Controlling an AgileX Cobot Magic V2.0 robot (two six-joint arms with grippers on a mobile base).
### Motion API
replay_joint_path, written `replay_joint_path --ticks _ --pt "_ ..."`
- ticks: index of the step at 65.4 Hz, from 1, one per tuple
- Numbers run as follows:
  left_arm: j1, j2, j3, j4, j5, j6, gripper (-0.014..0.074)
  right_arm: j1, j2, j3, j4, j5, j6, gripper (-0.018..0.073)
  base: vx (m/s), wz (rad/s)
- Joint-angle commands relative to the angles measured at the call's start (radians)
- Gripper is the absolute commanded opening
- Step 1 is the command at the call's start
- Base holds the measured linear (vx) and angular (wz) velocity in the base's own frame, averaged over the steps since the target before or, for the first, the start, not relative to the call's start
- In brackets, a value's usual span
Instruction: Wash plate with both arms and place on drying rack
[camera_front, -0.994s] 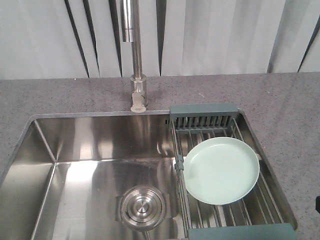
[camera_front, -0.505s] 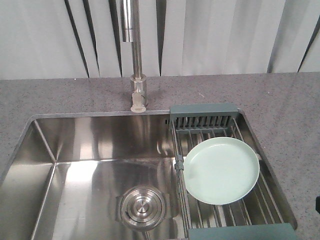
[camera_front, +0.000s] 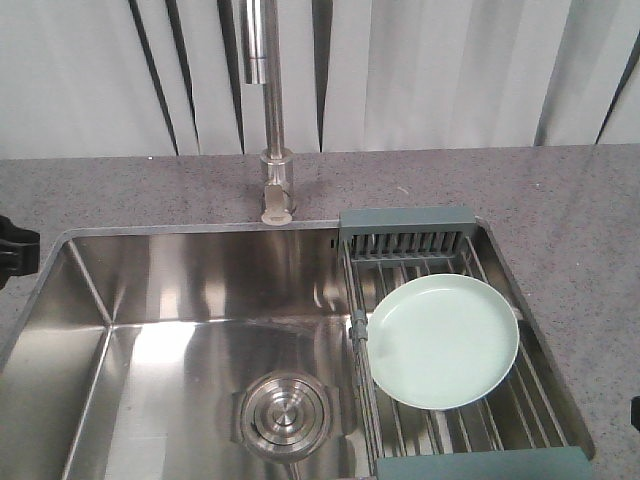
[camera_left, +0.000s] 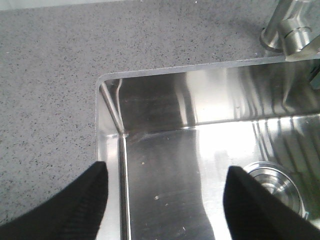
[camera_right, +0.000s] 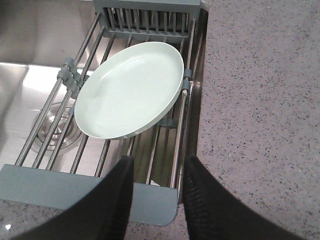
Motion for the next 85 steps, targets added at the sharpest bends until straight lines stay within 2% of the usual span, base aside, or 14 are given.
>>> replay_joint_path --ticks 1,19,33,38,43,44,58,66,73,85 --pt "-0.007 0.053 -0.062 -0.002 -0.047 0.001 0.0350 -0.003 0.006 -0.026 -0.002 -0.057 -0.007 0.0239 0.00 0.00" --pt "-0.007 0.194 -0.122 -0.005 -0.060 0.001 -0.0002 -0.003 0.006 -0.026 -0.002 -0.055 -0.007 0.0239 0.00 0.00" --pt "-0.005 0.290 -0.170 -0.014 -0.101 0.059 -0.0008 -0.003 0.006 -0.026 -0.002 -0.055 -0.007 0.0239 0.00 0.00" --pt "0.009 0.323 -0.194 -0.076 -0.117 0.132 -0.0008 -0.003 0.006 -0.026 -0.002 -0.055 -0.007 0.0239 0.00 0.00" --pt "0.030 0.363 -0.221 -0.204 -0.117 0.271 -0.0008 -0.003 0.006 -0.026 -0.002 -0.055 -0.007 0.0239 0.00 0.00" --pt "0.034 0.370 -0.226 -0.248 -0.116 0.299 -0.0008 -0.003 0.006 -0.026 -0.002 -0.055 -0.007 0.0239 0.00 0.00" --pt "0.082 0.468 -0.279 -0.733 -0.058 0.841 -0.0008 -0.003 0.006 -0.026 -0.002 -0.051 -0.007 0.0239 0.00 0.00" --pt "0.083 0.525 -0.295 -0.967 -0.012 1.104 -0.0008 -0.003 0.006 -0.026 -0.002 -0.051 -0.007 0.0239 0.00 0.00" --pt "0.083 0.569 -0.298 -1.114 0.015 1.298 -0.0008 -0.003 0.006 -0.026 -0.002 -0.051 -0.007 0.0239 0.00 0.00" --pt "0.083 0.646 -0.298 -1.303 0.097 1.607 -0.0008 -0.003 0.006 -0.026 -0.002 -0.051 -0.007 0.0239 0.00 0.00"
